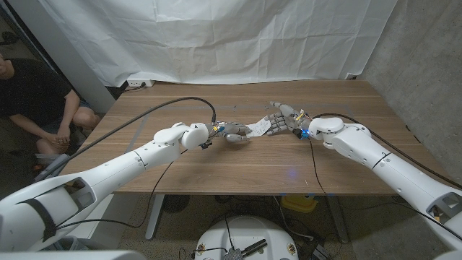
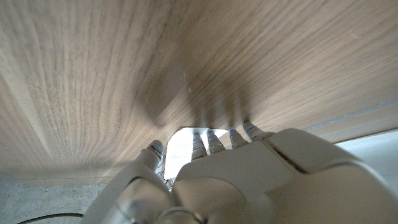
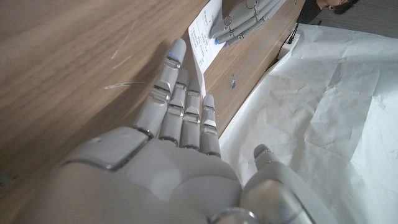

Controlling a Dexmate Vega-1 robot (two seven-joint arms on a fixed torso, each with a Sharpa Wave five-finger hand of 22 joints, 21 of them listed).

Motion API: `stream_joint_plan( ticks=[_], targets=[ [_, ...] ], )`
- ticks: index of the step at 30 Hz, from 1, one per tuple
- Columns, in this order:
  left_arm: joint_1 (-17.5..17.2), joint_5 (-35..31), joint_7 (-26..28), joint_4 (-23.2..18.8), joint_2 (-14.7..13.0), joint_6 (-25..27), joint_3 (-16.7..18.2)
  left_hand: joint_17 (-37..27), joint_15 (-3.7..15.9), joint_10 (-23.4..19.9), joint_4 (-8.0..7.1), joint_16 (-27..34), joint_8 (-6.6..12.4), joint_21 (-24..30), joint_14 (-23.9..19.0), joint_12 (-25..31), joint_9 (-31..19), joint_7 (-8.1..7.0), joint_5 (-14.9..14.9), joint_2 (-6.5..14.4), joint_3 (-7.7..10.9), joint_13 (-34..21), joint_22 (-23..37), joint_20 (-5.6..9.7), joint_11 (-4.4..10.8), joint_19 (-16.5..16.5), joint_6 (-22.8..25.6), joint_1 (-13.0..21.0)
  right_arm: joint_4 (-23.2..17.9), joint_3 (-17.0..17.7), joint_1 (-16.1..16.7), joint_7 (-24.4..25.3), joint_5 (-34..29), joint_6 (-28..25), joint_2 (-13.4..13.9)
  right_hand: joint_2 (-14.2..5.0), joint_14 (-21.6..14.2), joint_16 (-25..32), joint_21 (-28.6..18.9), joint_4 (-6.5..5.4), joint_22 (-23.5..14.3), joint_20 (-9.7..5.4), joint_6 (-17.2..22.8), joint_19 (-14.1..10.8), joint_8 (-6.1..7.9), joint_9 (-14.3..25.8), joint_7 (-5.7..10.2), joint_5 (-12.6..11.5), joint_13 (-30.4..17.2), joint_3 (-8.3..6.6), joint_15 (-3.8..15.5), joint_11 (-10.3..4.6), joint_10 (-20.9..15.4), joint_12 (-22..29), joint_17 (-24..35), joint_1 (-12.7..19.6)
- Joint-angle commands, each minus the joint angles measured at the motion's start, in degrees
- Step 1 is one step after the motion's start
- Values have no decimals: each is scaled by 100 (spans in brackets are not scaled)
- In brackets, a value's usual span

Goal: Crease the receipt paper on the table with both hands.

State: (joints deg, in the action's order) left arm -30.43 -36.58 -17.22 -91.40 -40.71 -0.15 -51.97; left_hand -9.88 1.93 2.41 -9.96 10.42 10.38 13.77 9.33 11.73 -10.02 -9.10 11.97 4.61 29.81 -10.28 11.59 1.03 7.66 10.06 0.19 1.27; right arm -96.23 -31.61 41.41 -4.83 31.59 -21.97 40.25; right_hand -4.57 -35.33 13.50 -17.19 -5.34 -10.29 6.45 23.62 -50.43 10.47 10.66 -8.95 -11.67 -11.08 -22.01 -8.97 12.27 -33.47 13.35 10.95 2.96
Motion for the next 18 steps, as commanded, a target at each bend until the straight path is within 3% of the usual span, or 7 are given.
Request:
stream_joint_plan(
  ticks=[1,6,10,13,15,17,18],
  targets=[
    [-34,-40,-12,-75,-18,69,-2,-1,422,30,-3,-20,-12,25,275,-3,-7,-9,19,377,-20,-12,12,45,9,170,-28,-35,42,179,296,139,-18,564,-90,7,148,-114,135,-52,-18,131,-197,184,-17,13,195,-19,-31,-18,27,0,155,-106,26,-24],
    [-44,-55,-6,-107,-30,79,-2,-1,422,46,-3,-22,-15,23,281,-11,-7,-14,20,383,-17,-12,12,52,14,175,-43,-33,-19,244,406,262,-5,657,-94,14,196,-153,204,-51,-16,153,-532,262,-73,10,300,-16,-36,-30,8,-31,286,-170,28,-10],
    [-58,-66,-10,-143,-39,103,1,-1,426,60,-2,-22,-15,22,284,-18,-8,-13,21,387,-14,-13,12,56,14,179,-56,-31,-68,253,438,271,16,626,-63,32,190,-163,229,-37,-14,157,-886,250,-110,5,270,-13,-39,-39,14,-36,323,-186,27,10],
    [-84,-80,-3,-196,-63,126,8,-1,425,62,-1,-22,-14,22,284,-19,-8,-12,21,388,-13,-13,12,56,20,179,-58,-30,-118,265,467,304,26,589,-39,46,187,-165,241,-30,-14,158,-941,257,-99,3,253,-10,-39,-38,6,-45,308,-179,26,15],
    [-97,-90,3,-225,-76,143,14,-1,424,66,-1,-21,-15,22,284,-21,-8,-9,21,388,-12,-13,12,58,24,180,-63,-30,-168,250,453,331,15,494,-9,90,156,-167,266,-8,-14,152,-855,255,-4,-3,-11,-5,-36,-32,-2,-68,183,-137,21,28],
    [-115,-92,20,-250,-89,154,24,-1,425,70,0,-23,-14,21,289,-22,-8,-11,22,389,-11,-13,12,60,30,182,-67,-29,-179,245,438,287,39,451,11,111,145,-175,295,4,-15,102,-651,261,86,-6,-137,-3,-29,-29,-1,-85,18,-92,17,33],
    [-123,-89,24,-261,-94,159,28,-1,425,72,0,-24,-14,21,291,-23,-8,-6,22,390,-11,-13,12,59,30,181,-67,-28,-177,237,424,245,53,431,24,110,148,-185,317,0,-15,70,-363,268,181,2,-176,-3,-22,-24,45,-72,-6,-95,12,24]
  ],
)
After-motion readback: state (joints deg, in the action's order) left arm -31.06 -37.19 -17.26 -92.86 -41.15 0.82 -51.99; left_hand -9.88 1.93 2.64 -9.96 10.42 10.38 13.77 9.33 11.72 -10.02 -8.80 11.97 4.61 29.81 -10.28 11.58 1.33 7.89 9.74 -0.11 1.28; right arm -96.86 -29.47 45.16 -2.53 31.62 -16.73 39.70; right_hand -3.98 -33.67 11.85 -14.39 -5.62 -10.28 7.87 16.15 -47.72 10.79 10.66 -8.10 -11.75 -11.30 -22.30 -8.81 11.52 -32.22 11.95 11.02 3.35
